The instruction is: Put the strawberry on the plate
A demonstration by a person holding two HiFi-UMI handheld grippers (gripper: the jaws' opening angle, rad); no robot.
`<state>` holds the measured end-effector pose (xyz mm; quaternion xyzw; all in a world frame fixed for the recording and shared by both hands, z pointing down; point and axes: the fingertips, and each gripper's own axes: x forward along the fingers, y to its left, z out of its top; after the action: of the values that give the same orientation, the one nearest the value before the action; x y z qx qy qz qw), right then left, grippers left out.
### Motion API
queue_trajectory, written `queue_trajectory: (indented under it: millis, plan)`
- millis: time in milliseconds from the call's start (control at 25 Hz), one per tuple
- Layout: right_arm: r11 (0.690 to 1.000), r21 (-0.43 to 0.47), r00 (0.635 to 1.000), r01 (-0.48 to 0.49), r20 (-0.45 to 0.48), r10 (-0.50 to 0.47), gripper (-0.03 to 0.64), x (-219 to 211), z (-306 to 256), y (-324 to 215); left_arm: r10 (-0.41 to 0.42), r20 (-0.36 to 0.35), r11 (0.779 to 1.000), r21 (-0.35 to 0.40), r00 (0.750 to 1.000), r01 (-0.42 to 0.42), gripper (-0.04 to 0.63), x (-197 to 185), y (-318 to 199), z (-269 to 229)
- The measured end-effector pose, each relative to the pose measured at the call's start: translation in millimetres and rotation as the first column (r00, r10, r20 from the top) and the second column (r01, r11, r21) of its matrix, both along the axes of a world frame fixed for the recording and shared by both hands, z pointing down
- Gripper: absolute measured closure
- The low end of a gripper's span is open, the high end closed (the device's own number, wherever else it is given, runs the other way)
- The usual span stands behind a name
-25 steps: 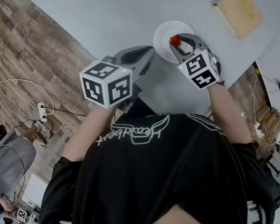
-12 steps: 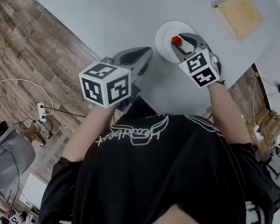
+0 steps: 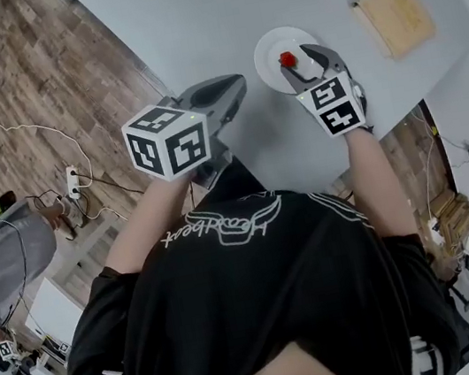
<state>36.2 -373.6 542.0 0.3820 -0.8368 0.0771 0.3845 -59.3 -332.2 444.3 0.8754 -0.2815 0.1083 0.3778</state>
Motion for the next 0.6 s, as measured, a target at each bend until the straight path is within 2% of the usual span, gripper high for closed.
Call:
queue_trajectory:
  millis: [240, 400, 600]
  plan:
    - [0.999, 0.043, 0.996, 0.012, 0.092, -0.016, 0.426, 2.4, -38.1, 34.5, -0.063, -0.008, 0.997, 0.045, 0.998, 0.063, 0.589, 2.8, 40.6, -24.0]
    - [0.998, 0.052, 0.986, 0.044, 0.161, -0.052, 0.426, 7.8, -75.1, 85.7, -0.093, -0.023, 0.992, 0.087, 0.995, 0.095, 0.589, 8.9, 79.8, -46.7]
    - [0.990, 0.123, 0.953, 0.071, 0.286, -0.104, 0.426, 23.8, -136.8, 163.1, -0.098, -0.049, 0.981, 0.165, 0.994, 0.104, 0.589, 32.1, 142.0, -78.2]
